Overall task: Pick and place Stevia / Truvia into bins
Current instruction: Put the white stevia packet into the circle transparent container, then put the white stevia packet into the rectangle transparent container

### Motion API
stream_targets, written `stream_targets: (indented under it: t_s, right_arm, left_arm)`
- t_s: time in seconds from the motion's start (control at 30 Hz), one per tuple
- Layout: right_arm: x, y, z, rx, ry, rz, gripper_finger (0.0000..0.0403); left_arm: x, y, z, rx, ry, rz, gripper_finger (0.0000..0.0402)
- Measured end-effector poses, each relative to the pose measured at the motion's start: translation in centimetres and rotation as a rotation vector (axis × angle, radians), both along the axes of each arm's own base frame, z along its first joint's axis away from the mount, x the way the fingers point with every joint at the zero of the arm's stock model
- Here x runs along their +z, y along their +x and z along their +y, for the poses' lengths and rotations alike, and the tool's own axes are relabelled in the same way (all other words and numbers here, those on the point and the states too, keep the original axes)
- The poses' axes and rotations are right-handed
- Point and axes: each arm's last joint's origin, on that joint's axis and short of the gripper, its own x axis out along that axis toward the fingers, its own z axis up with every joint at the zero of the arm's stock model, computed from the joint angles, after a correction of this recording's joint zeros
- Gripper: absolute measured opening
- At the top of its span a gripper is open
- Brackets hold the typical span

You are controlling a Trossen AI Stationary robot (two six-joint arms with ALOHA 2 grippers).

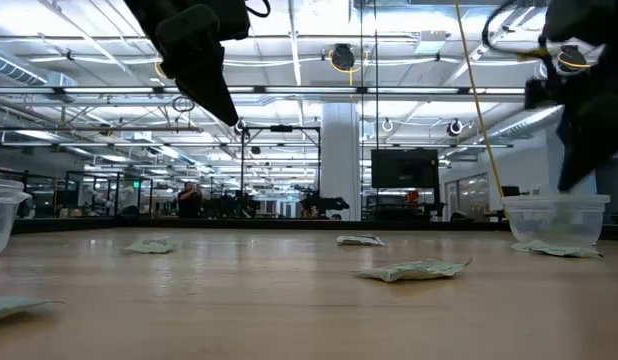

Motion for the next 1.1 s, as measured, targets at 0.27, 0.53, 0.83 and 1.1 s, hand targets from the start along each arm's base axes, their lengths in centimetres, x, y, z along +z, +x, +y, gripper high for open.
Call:
stream_targets:
  t_s: [0.27,0.53,0.83,1.1]
  right_arm:
    - [-2.6,1.1,0.5,0.097,0.048,0.063,0.0001]
    - [-2.6,1.1,0.5,0.106,0.05,0.061,0.0045]
    - [-2.5,1.5,0.6,0.104,0.06,0.02,0.0092]
    - [-0.3,2.8,0.9,0.207,0.034,-0.119,0.009]
  left_arm:
    - [0.0,0.0,0.0,-0.002,0.002,-0.001,0.009]
    - [0.1,0.1,0.0,-0.005,0.003,-0.008,0.009]
    - [0.2,0.3,0.0,-0.009,0.003,-0.035,0.009]
    - [0.2,0.3,0.0,-0.01,0.003,-0.034,0.009]
